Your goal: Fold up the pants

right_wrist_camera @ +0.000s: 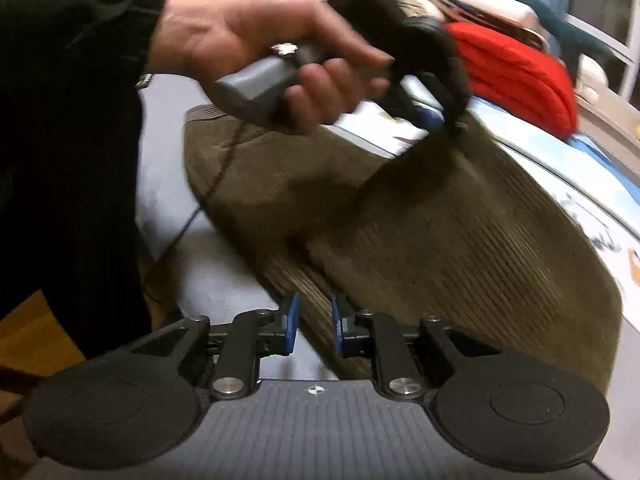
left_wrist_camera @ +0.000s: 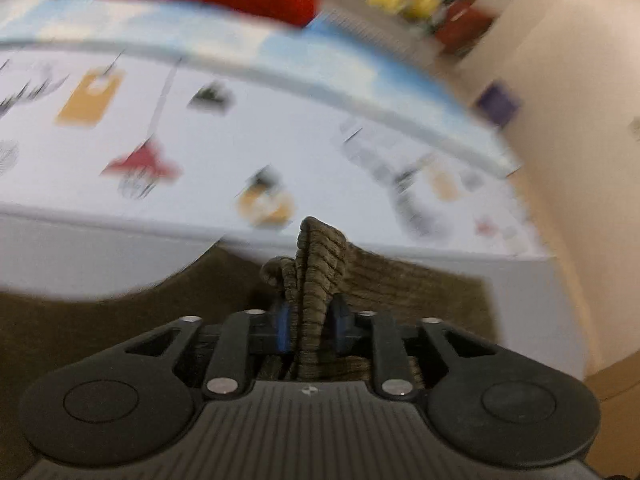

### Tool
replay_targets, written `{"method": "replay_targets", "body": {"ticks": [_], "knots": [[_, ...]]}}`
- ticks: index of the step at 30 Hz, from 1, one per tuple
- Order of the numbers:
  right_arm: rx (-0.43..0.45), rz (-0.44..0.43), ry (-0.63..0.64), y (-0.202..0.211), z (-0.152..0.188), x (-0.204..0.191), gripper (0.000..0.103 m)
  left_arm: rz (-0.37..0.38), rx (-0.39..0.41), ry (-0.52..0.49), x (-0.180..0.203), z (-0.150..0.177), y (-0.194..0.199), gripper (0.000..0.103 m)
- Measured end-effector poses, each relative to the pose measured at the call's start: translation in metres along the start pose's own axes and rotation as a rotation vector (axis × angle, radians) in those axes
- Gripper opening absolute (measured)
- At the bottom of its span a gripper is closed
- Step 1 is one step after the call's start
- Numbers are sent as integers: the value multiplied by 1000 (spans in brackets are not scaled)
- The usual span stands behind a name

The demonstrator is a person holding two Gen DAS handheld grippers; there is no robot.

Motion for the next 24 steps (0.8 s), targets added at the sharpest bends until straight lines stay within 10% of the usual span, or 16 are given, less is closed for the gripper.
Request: {"method": "replay_targets", "body": {"ticks": [3,6,9,16,18,21,24], "knots": [[118,103,-197,28,0,38,22,-143,35,19,-15,2,11,39],[162,348,-398,50,15,81,28,-70,67,31,-17,5,32,39],[127,491,-612,62,41,112,41,-5,-80,-10,-11,29,25,58],[86,467,-853,57,70,131,57,-89,-319,-120,-13,90,-6,57],[90,464,-900,58,72,135,58,-59,-323,-107,-14,90,-6,31],[99,449,-948,57,75,137,57,-36,-285,-100,-14,86,7,16],[133,464,-936,67,77,140,20,58,-194,-78,-12,74,46,15]]}}
Point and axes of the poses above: each gripper's, at about its wrist camera, not at the fingertips, and y roughly against the way its jaws point, x to its right, z to its underside, the point moved 3 cm from there along -y, roughly the way its jaws point, and after that the axes turned 12 degrees about -z, right-handed, at the moved point
